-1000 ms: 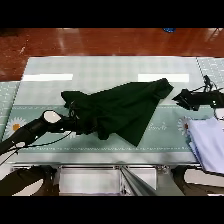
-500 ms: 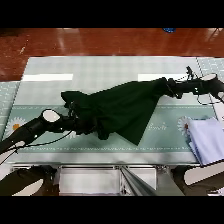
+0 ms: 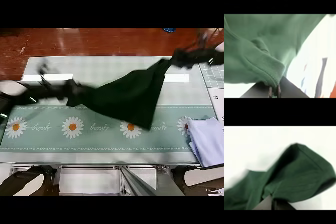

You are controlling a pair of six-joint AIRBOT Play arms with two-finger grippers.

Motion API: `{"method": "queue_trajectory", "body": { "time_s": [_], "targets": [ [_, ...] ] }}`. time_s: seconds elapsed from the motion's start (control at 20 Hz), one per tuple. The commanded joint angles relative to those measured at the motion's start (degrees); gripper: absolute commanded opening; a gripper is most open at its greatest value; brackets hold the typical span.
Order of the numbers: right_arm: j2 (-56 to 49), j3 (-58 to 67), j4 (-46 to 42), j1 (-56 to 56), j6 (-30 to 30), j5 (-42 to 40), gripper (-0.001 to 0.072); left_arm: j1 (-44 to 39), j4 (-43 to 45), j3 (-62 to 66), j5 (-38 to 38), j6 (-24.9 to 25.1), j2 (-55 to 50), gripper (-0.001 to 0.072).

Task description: Fold the shirts.

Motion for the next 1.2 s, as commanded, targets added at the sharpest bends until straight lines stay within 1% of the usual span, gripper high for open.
{"method": "queue_trajectory", "body": {
  "time_s": [0.0, 0.15, 0.25, 0.35, 0.5, 0.55, 0.6, 0.7, 0.75, 0.85, 0.9, 0.95, 1.0, 1.1, 1.15],
  "targets": [
    [7.8, 11.8, -2.6, 0.1, 2.4, 2.7, 0.0022, 11.4, -0.1, 17.9, -5.2, 0.2, 2.8, 0.0026],
    [16.6, 17.0, -3.7, 0.1, 2.6, 3.5, 0.0023, 18.5, -0.1, 34.5, -10.2, 0.2, 4.1, 0.0026],
    [24.0, 17.3, -4.0, 0.2, 2.6, 4.6, 0.0022, 22.9, -0.1, 43.5, -12.9, 0.2, 5.3, 0.0026],
    [30.9, 17.3, -6.4, 0.2, 2.6, 7.6, 0.0022, 27.8, -0.1, 51.2, -15.0, 0.3, 7.0, 0.0026],
    [40.5, 17.3, -11.6, 0.2, 2.8, 12.5, 0.0023, 34.1, 0.1, 56.4, -15.5, 1.5, 11.3, 0.0026],
    [43.1, 17.3, -13.6, 0.2, 3.4, 14.1, 0.0023, 35.5, 2.0, 56.5, -16.4, 1.5, 13.4, 0.0026],
    [45.9, 17.3, -15.7, 0.2, 4.2, 16.2, 0.0023, 35.8, 6.3, 56.5, -18.6, 1.4, 15.3, 0.0026],
    [50.5, 16.9, -18.7, 0.2, 5.8, 19.7, 0.0022, 33.4, 18.8, 55.8, -22.1, -1.9, 19.2, 0.0026],
    [53.0, 15.9, -19.3, 0.2, 5.9, 20.7, 0.0023, 30.4, 26.1, 54.4, -22.1, -3.8, 21.6, 0.0026],
    [56.9, 12.5, -20.3, 0.2, 6.1, 22.4, 0.0022, 23.1, 37.2, 49.7, -22.8, -6.7, 26.3, 0.0026],
    [58.4, 10.4, -20.5, 0.2, 6.4, 22.8, 0.0023, 19.3, 40.2, 46.5, -24.1, -7.2, 28.5, 0.0026],
    [59.8, 7.6, -20.4, 0.2, 6.8, 22.9, 0.0022, 15.4, 42.1, 42.1, -25.7, -8.8, 30.6, 0.0026],
    [60.8, 4.9, -20.4, 0.2, 6.8, 22.9, 0.0023, 12.3, 42.7, 37.1, -27.5, -10.2, 32.5, 0.0026],
    [61.7, -1.8, -20.3, 0.2, 7.2, 22.9, 0.0023, 9.6, 44.3, 26.3, -30.3, -13.2, 35.4, 0.0026],
    [61.6, -5.7, -20.2, 0.2, 7.2, 22.5, 0.0023, 9.7, 44.4, 20.7, -29.7, -14.9, 36.6, 0.0026]
  ]
}}
